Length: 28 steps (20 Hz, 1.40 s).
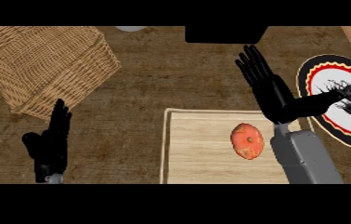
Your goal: Pick the squash from the tray and place it in the plate
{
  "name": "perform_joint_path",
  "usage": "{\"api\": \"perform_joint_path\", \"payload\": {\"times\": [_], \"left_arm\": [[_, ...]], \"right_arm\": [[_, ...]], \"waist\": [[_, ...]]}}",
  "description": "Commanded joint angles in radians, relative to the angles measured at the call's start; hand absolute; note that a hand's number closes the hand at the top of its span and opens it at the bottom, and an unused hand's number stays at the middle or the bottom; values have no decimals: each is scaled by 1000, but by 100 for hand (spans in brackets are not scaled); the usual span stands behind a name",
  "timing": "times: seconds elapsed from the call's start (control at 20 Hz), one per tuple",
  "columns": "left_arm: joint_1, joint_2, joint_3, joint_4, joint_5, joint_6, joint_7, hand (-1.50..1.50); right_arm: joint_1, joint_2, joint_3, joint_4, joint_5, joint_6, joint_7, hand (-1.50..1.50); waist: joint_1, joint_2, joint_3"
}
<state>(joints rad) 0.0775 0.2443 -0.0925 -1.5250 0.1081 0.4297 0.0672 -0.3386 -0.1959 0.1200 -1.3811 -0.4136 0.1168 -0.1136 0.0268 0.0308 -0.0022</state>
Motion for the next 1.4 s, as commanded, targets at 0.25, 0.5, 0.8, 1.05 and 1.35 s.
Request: {"api": "perform_joint_path", "payload": {"times": [0.25,0.5,0.8,1.05,1.35], "left_arm": [[12,11,-70,67,67,-156,118,0],[-15,-20,-91,32,116,-200,139,0],[-5,-30,-94,81,126,-276,103,0],[-35,8,-55,85,145,-318,115,0],[-10,-44,-105,36,109,-260,148,0]], "right_arm": [[-63,-307,-254,-99,92,-119,34,150],[126,-315,-301,-86,332,-429,-12,-150],[394,-252,-314,-357,286,-370,-72,-150],[473,-396,-282,-480,367,-290,117,-150],[551,-571,-182,-612,446,-123,340,-150]], "waist": [[-94,-36,-1],[-104,-38,1],[-49,-35,1],[-50,-34,0],[-43,-36,0]]}}
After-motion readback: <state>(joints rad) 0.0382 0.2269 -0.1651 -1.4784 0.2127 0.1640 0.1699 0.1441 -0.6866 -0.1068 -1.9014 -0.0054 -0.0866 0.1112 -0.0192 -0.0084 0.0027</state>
